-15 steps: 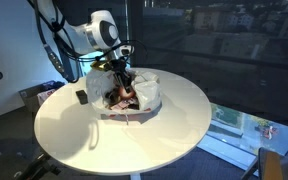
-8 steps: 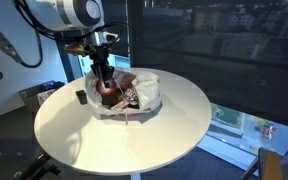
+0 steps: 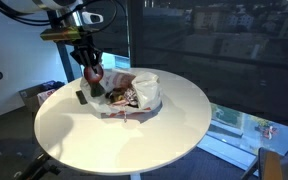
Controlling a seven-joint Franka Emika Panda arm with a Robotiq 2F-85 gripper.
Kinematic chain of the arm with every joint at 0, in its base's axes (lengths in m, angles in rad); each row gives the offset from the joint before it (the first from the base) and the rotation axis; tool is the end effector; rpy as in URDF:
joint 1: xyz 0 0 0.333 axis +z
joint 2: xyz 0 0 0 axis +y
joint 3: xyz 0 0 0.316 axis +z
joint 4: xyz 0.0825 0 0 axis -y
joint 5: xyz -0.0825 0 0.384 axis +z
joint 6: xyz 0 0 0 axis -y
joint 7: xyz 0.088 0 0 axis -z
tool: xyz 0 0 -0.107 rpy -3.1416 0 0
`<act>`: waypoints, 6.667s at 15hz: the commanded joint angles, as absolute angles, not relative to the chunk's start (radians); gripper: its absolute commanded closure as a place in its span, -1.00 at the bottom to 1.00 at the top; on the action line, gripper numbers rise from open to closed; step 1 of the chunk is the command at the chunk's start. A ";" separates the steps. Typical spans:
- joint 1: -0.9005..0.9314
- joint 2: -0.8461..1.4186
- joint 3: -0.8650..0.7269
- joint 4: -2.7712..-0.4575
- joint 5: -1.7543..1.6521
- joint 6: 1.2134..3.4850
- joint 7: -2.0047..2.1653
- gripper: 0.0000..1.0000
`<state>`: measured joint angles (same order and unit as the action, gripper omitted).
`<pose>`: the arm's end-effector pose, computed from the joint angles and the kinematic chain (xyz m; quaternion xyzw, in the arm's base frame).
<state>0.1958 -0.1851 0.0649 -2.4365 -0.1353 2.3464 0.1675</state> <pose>0.4557 0.1196 0.3830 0.9931 0.0911 0.0578 0.0452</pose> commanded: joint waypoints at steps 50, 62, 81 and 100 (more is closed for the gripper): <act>0.041 0.198 0.115 -2.216 0.252 2.533 -0.362 -1.00; 0.047 0.577 0.057 -1.923 0.131 2.471 -0.123 -1.00; 0.149 0.464 -0.024 -1.941 0.008 2.169 0.311 0.80; 0.156 -0.007 0.032 -2.274 -0.475 1.941 1.208 0.80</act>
<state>0.1697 0.0514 0.0002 -2.2366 -0.4294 1.9783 1.0998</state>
